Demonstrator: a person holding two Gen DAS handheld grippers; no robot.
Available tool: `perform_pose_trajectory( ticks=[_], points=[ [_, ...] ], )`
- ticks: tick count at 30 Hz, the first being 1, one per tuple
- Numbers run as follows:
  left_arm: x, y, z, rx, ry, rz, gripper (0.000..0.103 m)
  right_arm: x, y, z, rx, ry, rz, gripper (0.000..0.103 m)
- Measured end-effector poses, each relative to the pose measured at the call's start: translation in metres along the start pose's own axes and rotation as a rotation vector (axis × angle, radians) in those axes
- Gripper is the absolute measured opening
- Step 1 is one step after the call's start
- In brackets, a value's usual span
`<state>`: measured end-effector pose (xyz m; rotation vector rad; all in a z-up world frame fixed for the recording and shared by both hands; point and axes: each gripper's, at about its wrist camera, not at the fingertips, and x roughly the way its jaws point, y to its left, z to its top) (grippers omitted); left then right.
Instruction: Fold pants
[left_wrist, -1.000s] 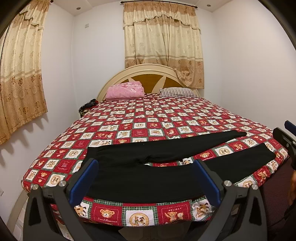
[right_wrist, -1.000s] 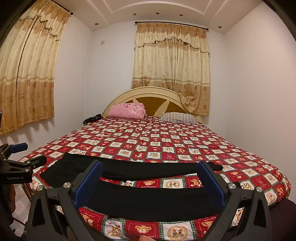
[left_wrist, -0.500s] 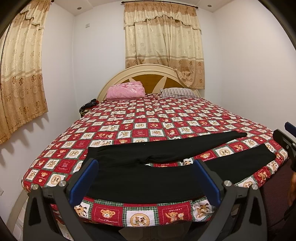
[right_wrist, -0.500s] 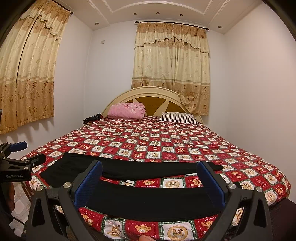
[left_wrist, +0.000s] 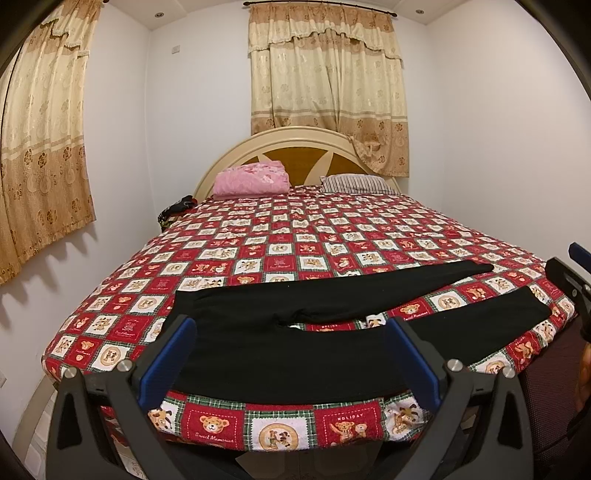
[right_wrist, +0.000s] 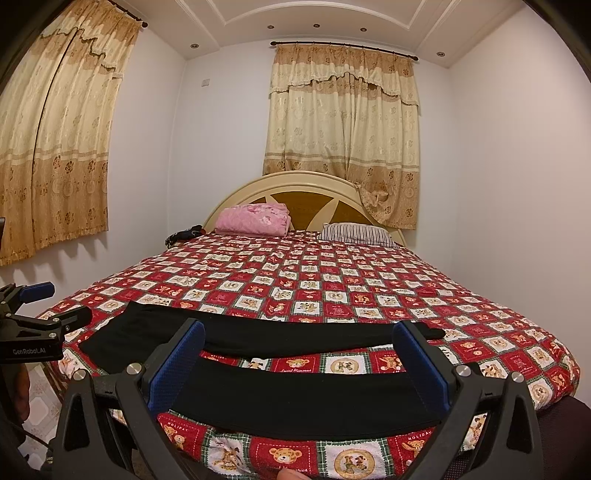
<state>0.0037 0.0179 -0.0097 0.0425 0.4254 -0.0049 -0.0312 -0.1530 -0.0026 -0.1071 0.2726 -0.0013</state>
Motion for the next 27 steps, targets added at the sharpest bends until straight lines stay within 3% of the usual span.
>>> perform_pose_trajectory(
  ticks=[27],
  points=[
    [0.002,0.001,-0.01,-0.007,0.009,0.002,0.103,0.004,0.005,-0.003,-0.017,0.014,-0.002,0.102]
  ],
)
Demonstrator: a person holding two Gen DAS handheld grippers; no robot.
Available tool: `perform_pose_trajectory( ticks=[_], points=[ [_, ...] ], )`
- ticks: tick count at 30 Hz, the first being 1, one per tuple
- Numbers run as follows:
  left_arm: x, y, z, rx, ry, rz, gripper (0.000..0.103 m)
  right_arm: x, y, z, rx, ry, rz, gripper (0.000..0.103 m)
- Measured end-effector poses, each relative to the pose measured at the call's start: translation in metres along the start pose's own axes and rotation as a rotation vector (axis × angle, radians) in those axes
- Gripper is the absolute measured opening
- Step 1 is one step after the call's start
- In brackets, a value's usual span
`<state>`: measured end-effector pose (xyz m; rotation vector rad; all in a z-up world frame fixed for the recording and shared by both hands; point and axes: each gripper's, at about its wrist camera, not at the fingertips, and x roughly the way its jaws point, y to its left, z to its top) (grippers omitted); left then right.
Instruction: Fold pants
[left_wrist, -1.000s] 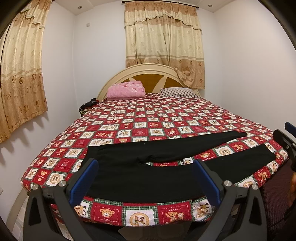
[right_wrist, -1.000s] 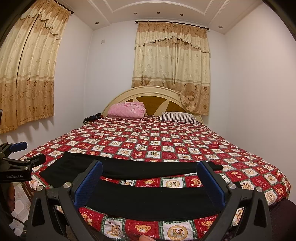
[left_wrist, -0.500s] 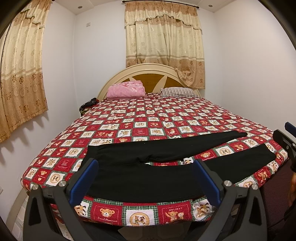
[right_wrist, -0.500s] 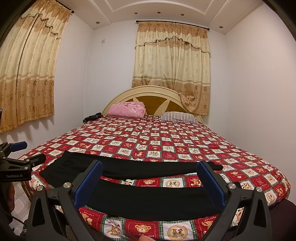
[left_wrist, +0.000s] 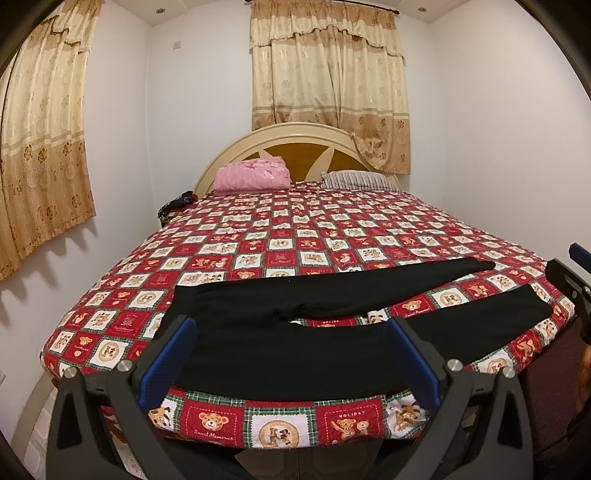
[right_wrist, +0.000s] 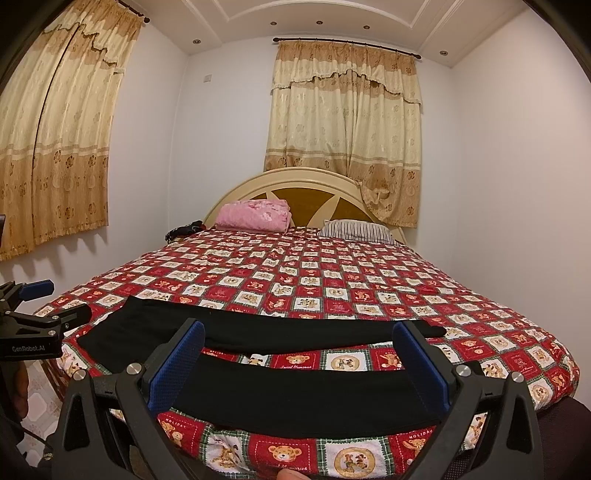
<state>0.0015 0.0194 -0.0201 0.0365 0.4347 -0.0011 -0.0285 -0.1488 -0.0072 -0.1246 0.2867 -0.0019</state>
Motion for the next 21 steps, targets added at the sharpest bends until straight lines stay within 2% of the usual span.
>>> perform_pose_trajectory(
  ticks=[7,13,16,21],
  points=[
    [0.008,-0.002,-0.009,-0.007,0.014,-0.002,0.103,0.007,0.001,-0.005,-0.004,0.017,-0.001,0.102],
    [0.028,0.002,-0.017,-0.026,0.059,-0.015,0.103,0.021,0.006,-0.014,-0.02,0.052,0.005,0.102],
    [0.049,0.021,-0.017,-0.019,0.08,0.011,0.103,0.034,0.007,-0.023,-0.031,0.087,0.02,0.102],
    [0.104,0.081,-0.011,-0.051,0.139,0.101,0.103,0.066,-0.002,-0.039,-0.031,0.171,-0.003,0.102]
  ],
)
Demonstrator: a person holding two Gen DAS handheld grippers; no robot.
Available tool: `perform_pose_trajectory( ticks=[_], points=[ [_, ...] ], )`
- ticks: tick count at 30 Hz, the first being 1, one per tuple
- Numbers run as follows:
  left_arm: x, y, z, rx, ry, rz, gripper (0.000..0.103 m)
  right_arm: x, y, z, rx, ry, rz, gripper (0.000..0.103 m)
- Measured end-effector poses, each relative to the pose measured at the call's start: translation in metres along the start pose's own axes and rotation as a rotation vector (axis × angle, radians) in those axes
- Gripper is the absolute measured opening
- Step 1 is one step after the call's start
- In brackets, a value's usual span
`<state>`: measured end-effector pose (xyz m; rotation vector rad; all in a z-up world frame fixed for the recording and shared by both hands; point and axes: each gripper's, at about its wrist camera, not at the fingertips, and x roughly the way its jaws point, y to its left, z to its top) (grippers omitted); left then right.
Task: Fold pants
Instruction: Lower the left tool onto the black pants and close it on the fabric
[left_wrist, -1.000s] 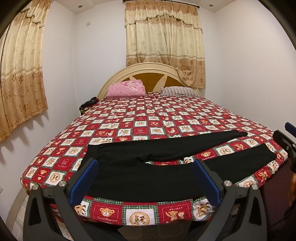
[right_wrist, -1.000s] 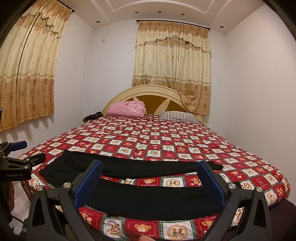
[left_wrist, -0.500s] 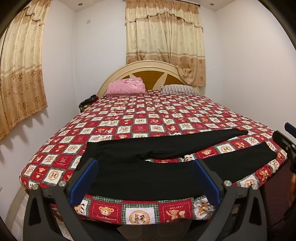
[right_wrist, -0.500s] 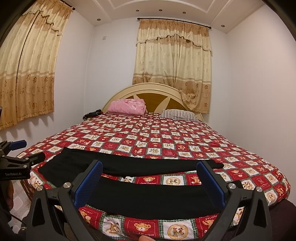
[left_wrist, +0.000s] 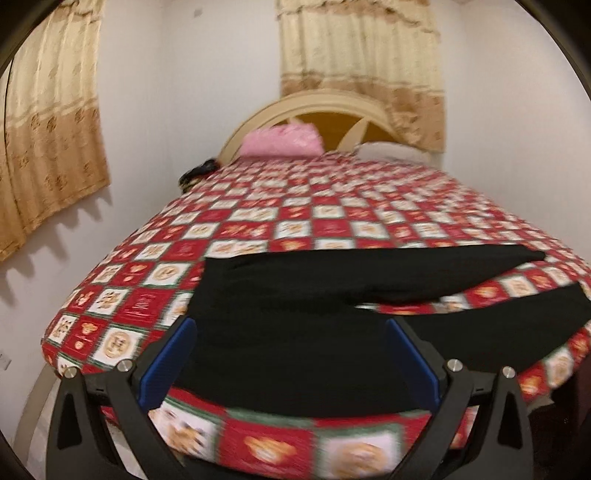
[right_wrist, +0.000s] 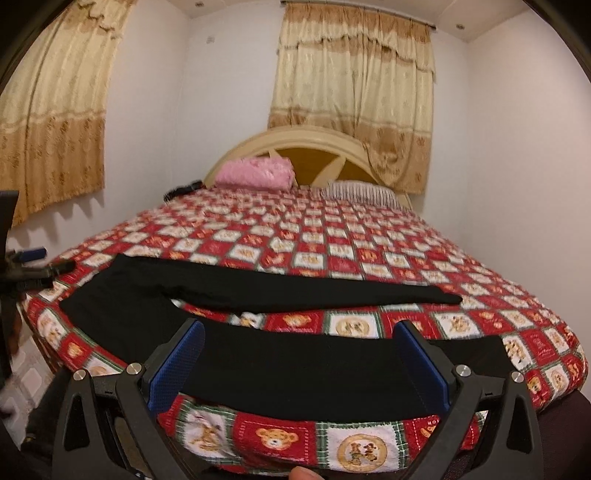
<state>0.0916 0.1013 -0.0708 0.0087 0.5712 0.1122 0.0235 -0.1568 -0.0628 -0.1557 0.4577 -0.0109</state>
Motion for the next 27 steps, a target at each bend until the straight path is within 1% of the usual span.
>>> perform_pose_trajectory(
  ticks=[3,5,7,9,11,13,14,15,16,18,20,22,24,27],
  points=[
    [0.032,0.028,0.01,0.009,0.047,0.048,0.103,0.019,-0.014,-0.005,0.024,0.042,-0.032,0.102],
    [0.048,0.042,0.016,0.021,0.056,0.069,0.103,0.032,-0.025,-0.006,0.047,0.071,-0.05,0.102],
    [0.068,0.055,0.023,0.042,0.066,0.107,0.103,0.047,-0.037,-0.006,0.062,0.096,-0.069,0.102],
    [0.085,0.066,0.027,0.04,0.08,0.109,0.103,0.062,-0.047,-0.004,0.058,0.12,-0.092,0.102],
    [0.105,0.078,0.032,0.019,0.105,0.096,0.103,0.077,-0.059,0.001,0.045,0.14,-0.119,0.102],
    [0.125,0.087,0.036,0.008,0.129,0.087,0.095,0.092,-0.07,0.008,0.035,0.154,-0.145,0.102],
    [0.136,0.09,0.038,0.01,0.144,0.077,0.093,0.098,-0.075,0.01,0.033,0.159,-0.153,0.102],
    [0.149,0.093,0.04,0.009,0.163,0.06,0.09,0.105,-0.08,0.014,0.029,0.165,-0.163,0.102],
    [0.158,0.094,0.041,0.007,0.174,0.035,0.085,0.109,-0.082,0.016,0.027,0.167,-0.164,0.102],
    [0.176,0.099,0.046,0.006,0.201,0.021,0.079,0.119,-0.09,0.022,0.027,0.172,-0.163,0.102],
    [0.193,0.102,0.051,-0.002,0.219,0.001,0.076,0.129,-0.098,0.025,0.029,0.182,-0.179,0.102],
    [0.207,0.105,0.056,-0.013,0.236,-0.018,0.07,0.14,-0.105,0.028,0.036,0.198,-0.18,0.102],
    [0.22,0.106,0.06,-0.011,0.251,-0.026,0.068,0.15,-0.111,0.029,0.043,0.219,-0.182,0.102],
    [0.24,0.109,0.062,-0.006,0.272,-0.038,0.068,0.163,-0.12,0.028,0.043,0.239,-0.188,0.1]
  ],
)
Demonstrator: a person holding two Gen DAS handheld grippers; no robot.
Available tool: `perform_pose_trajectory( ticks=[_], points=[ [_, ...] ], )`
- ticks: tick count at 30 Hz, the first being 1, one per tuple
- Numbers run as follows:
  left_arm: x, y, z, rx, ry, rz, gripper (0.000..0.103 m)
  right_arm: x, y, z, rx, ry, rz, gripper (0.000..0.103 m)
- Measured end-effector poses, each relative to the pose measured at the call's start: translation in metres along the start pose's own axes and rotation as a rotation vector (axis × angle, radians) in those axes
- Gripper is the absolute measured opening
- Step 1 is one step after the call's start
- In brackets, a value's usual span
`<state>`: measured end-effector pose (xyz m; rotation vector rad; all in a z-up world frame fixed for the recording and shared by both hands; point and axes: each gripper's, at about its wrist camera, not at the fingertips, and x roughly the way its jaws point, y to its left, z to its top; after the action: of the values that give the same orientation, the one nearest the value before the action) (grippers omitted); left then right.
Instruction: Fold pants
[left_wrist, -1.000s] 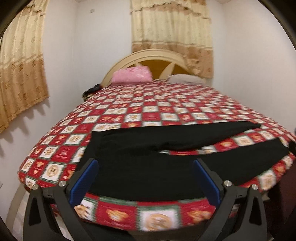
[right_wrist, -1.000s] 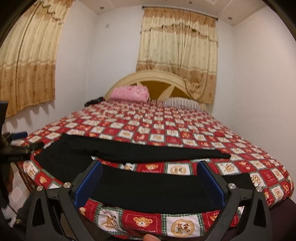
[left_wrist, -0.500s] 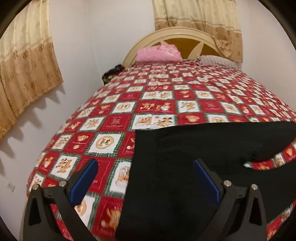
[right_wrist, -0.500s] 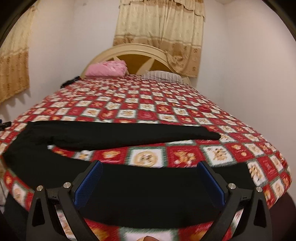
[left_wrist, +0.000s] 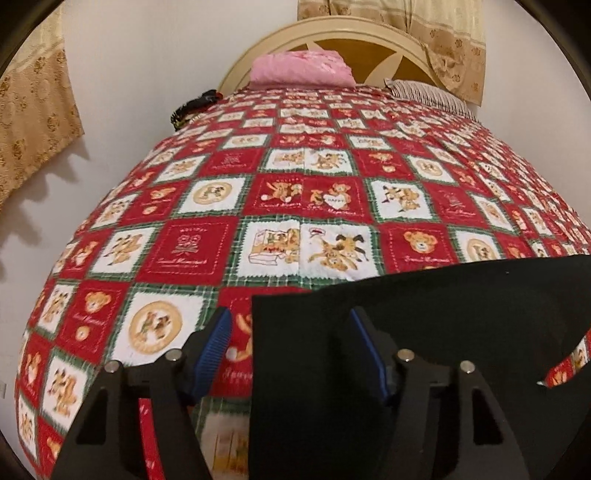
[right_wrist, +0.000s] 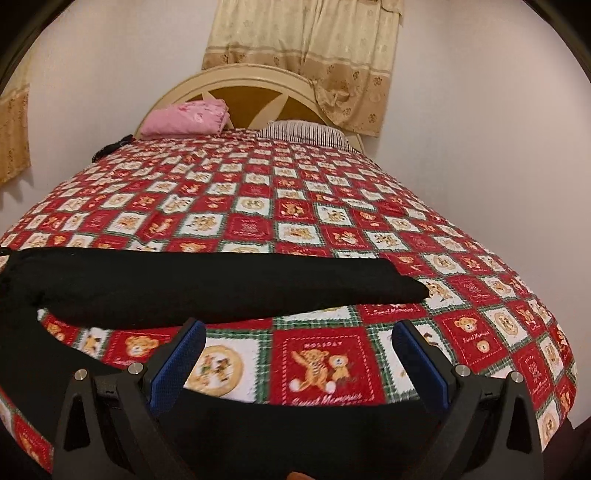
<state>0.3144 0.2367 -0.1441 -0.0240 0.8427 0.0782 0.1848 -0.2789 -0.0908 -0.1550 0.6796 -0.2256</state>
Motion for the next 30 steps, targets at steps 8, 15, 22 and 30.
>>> perform_pose_trajectory(
  ticks=[8,15,22,30],
  points=[
    [0.033,0.011,-0.004,-0.051,0.066,-0.073,0.056,0.04,-0.04,0.011,0.115,0.079,0.014,0.09],
    [0.041,0.018,-0.001,-0.072,0.078,-0.12,0.05,0.069,-0.064,0.021,0.143,0.123,-0.02,0.081],
    [0.042,0.018,0.003,-0.05,0.078,-0.151,0.036,0.103,-0.101,0.034,0.179,0.178,-0.067,0.08],
    [0.043,0.014,0.002,-0.035,0.078,-0.202,0.02,0.146,-0.149,0.059,0.233,0.25,-0.069,0.073]
  ],
)
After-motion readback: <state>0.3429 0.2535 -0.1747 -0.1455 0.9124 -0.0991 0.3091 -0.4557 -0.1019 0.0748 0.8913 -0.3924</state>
